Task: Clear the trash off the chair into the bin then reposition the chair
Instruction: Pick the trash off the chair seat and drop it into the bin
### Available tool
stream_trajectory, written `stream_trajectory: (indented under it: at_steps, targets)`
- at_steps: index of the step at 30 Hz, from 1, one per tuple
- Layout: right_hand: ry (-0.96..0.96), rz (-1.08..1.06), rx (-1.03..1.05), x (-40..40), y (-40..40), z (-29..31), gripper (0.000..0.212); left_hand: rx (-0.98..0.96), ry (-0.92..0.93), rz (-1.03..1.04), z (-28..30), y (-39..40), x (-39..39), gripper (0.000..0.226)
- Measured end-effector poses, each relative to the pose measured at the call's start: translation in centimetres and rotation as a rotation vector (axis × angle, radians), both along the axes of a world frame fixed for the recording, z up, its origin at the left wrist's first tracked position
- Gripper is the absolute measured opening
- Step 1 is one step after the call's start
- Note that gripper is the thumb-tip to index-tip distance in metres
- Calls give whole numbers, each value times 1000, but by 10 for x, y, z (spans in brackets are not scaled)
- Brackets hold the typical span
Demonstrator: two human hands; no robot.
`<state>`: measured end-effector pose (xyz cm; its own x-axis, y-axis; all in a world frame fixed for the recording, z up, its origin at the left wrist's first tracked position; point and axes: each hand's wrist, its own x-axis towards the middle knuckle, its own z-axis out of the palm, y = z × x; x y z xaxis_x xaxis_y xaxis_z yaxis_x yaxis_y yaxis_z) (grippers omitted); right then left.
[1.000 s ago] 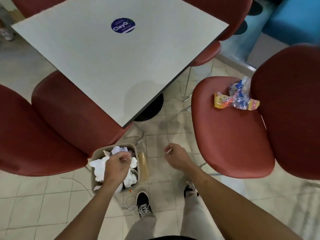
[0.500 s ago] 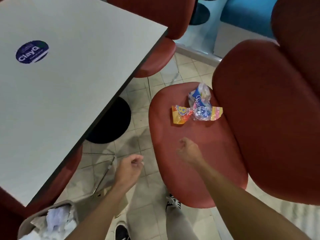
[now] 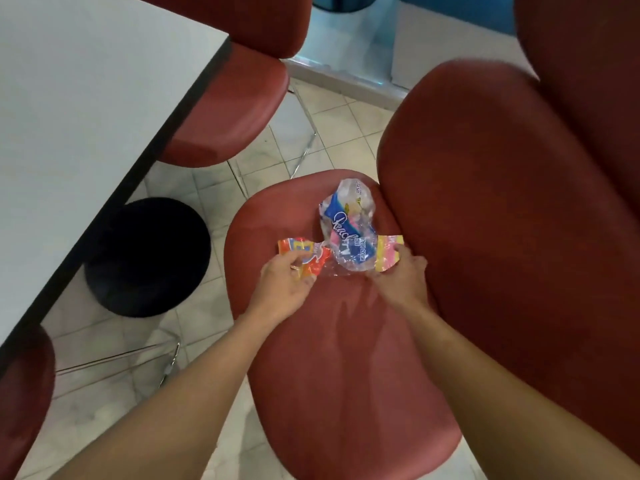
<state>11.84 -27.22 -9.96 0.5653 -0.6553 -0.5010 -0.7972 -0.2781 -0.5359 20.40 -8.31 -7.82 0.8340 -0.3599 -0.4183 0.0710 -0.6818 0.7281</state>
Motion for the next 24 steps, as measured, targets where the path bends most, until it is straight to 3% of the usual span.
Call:
stream_trajectory:
  at_steps: [5, 8, 11, 14, 18, 24]
  targets:
    - [42, 22, 35, 22, -18, -46, 106, 54, -148, -61, -35, -69, 52, 83]
    - [-1, 73, 29, 31, -13, -63, 109, 114, -206, -223, -58, -100, 79, 97]
    - [-97, 35, 86, 32, 1, -89, 101, 155, -218, -467, -91, -114, 94, 90]
    - [-78, 14, 69, 29, 8, -107, 86, 197, -201, -527, -114, -108, 94, 76]
    - [-60, 16, -82, 19, 0, -108, 45, 143, -240, -352, -120, -85, 86, 43]
    - [-92, -17, -46, -1, -5, -63, 41, 121, -236, -6, -81, -48, 66, 22]
